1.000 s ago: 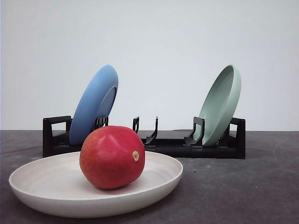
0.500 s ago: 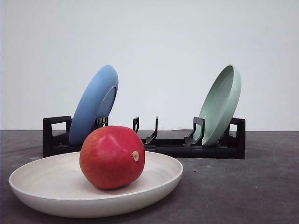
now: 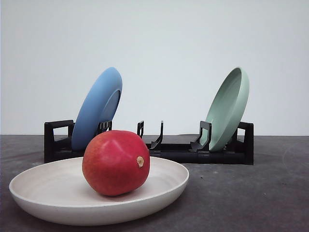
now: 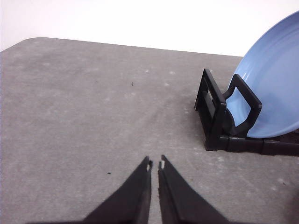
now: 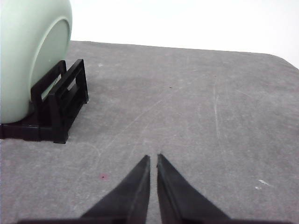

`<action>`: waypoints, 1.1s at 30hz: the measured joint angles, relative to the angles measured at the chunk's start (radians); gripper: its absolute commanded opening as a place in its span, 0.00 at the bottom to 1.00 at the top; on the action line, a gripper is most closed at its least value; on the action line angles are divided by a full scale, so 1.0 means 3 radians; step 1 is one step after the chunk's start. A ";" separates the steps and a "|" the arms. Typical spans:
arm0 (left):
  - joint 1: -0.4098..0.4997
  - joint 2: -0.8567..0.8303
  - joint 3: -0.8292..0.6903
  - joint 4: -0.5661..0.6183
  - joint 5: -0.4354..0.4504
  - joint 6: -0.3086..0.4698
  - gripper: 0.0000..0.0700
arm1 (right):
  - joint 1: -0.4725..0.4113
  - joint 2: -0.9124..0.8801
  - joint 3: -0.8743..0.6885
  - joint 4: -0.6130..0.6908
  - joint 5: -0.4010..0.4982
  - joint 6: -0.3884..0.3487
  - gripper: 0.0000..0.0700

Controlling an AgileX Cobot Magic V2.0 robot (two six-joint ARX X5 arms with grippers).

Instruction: Place pomegranate in white plate

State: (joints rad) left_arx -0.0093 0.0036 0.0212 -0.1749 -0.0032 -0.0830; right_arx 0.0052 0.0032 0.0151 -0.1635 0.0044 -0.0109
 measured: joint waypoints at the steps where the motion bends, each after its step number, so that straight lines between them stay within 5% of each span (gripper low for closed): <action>1: 0.0000 0.0000 0.0000 0.0000 0.0000 0.0000 0.01 | 0.0001 0.0000 0.0000 0.0000 0.0000 0.0000 0.03; 33: 0.0000 0.0000 0.0000 0.0000 0.0000 0.0000 0.01 | 0.0000 0.0001 0.0000 0.0000 0.0000 0.0000 0.03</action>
State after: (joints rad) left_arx -0.0093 0.0036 0.0212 -0.1749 -0.0032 -0.0830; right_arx 0.0051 0.0035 0.0151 -0.1635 0.0044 -0.0109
